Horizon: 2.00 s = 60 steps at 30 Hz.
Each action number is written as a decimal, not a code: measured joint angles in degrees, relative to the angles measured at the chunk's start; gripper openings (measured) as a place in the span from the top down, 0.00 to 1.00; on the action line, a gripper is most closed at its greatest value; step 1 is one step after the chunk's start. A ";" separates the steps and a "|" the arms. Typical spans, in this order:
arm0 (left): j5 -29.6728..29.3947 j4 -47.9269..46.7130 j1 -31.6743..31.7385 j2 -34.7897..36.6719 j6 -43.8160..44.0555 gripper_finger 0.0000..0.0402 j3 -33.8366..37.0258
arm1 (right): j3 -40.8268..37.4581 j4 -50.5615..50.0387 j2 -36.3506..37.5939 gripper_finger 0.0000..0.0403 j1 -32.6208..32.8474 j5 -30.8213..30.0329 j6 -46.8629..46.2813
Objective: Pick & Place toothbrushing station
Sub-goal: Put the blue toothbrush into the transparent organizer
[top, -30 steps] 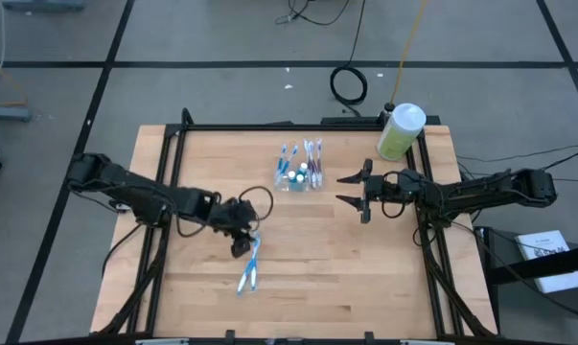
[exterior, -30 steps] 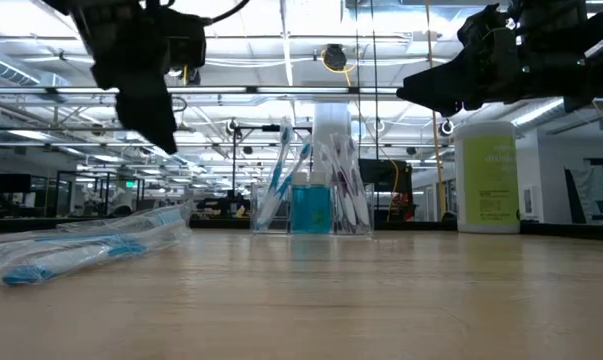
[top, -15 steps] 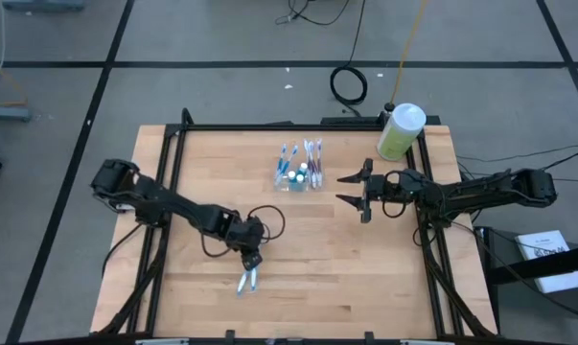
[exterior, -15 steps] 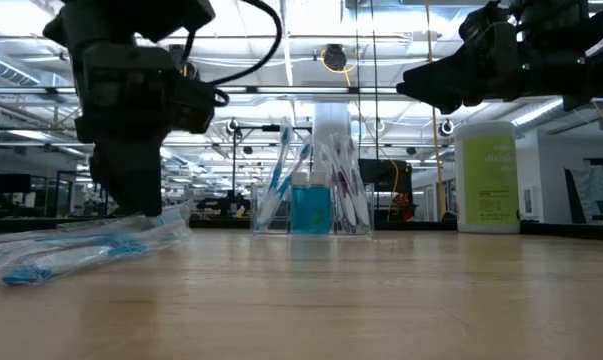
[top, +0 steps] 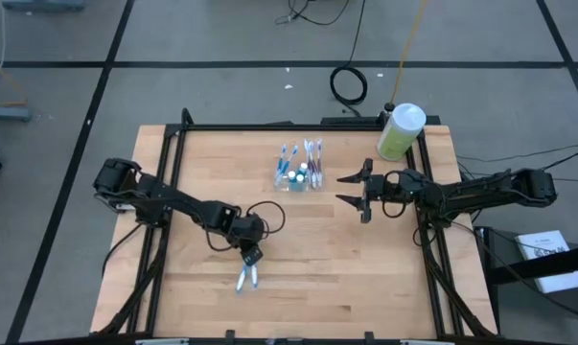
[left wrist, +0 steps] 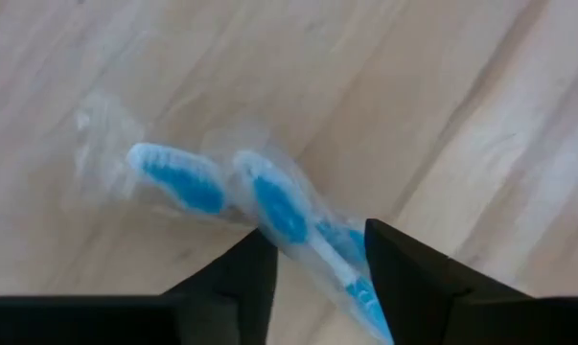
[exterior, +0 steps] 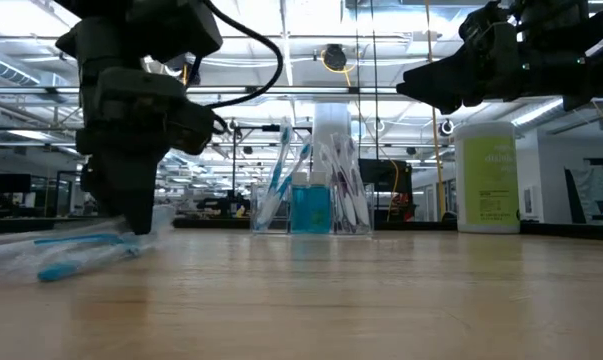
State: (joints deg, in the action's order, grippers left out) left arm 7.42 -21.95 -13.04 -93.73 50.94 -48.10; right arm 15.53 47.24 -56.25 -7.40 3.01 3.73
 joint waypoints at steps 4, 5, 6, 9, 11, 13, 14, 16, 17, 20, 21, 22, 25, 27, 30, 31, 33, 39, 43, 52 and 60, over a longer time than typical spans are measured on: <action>0.06 0.66 -0.04 0.24 0.48 0.70 -0.04 | 0.00 0.00 0.00 0.47 0.00 0.00 0.00; 0.10 0.58 -0.05 0.23 0.39 0.72 -0.04 | 0.00 0.00 0.00 0.47 0.00 0.00 0.00; 0.11 0.67 -0.07 0.23 0.23 0.75 -0.04 | 0.00 -0.02 0.00 0.47 0.00 0.00 0.01; 0.55 0.72 -0.04 0.26 0.19 0.82 -0.04 | 0.00 -0.41 0.00 0.47 0.00 0.00 0.00; 2.02 0.84 0.07 0.33 -0.60 0.86 -0.04 | 0.00 -0.42 0.00 0.47 0.00 0.00 0.00; 3.45 0.99 0.26 0.80 -1.27 0.90 -0.04 | 0.00 -0.43 0.00 0.47 0.00 0.00 0.00; 3.69 1.28 0.26 0.91 -1.43 0.91 -0.04 | 0.00 -0.44 0.00 0.47 0.00 0.00 0.00; 3.76 1.58 0.24 1.48 -2.51 0.95 -0.07 | 0.00 -0.43 0.00 0.47 0.00 0.00 -0.02; 3.72 1.45 0.24 2.09 -3.30 0.97 -0.07 | 0.00 -0.41 0.00 0.47 0.00 0.00 -0.02; 2.90 2.95 0.24 4.32 -4.92 0.99 -0.11 | 0.00 -0.81 0.00 0.47 0.00 0.00 -0.02; 2.22 2.97 0.24 5.31 -5.50 0.98 -0.11 | 0.00 -0.80 0.00 0.47 0.00 0.00 -0.03; 1.41 2.86 0.24 6.60 -6.19 0.98 -0.06 | 0.02 -0.79 0.00 0.47 0.00 0.00 -0.04; -2.32 4.18 0.24 11.31 -9.04 0.99 -0.07 | 0.02 -0.80 -0.02 0.47 0.00 0.00 -0.04; -6.37 5.02 0.24 15.00 -11.61 0.99 -0.07 | 0.02 -0.86 -0.02 0.47 0.00 0.00 -0.04; -15.23 7.42 -0.14 20.77 -17.89 0.98 -0.07 | 0.02 -0.84 -0.02 0.47 0.00 0.00 -0.04; -18.40 8.86 -0.32 22.50 -21.21 0.98 -0.07 | 0.02 -0.93 -0.02 0.47 0.00 0.00 -0.05; -24.28 11.52 -0.71 25.46 -27.98 0.99 -0.09 | 0.02 -0.96 -0.02 0.47 0.00 0.00 -0.05; -38.38 21.58 0.10 28.39 -45.25 0.98 -0.11 | 0.02 -1.40 -0.02 0.47 0.00 0.00 -0.07; -38.08 26.89 4.28 27.39 -53.17 0.99 -0.11 | 0.02 -2.08 -0.02 0.47 0.00 0.00 -0.04; -21.84 39.79 18.17 24.06 -61.57 0.98 -0.09 | 0.02 -2.43 -0.02 0.47 -0.13 -1.13 2.26; -11.51 44.31 28.76 17.71 -58.21 0.99 -0.07 | 0.02 -2.61 -0.02 0.47 -0.15 -2.97 4.34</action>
State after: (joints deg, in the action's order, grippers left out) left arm -4.09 22.37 15.73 -76.02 -7.27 -48.16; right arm 15.55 44.63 -56.27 -7.55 0.03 8.07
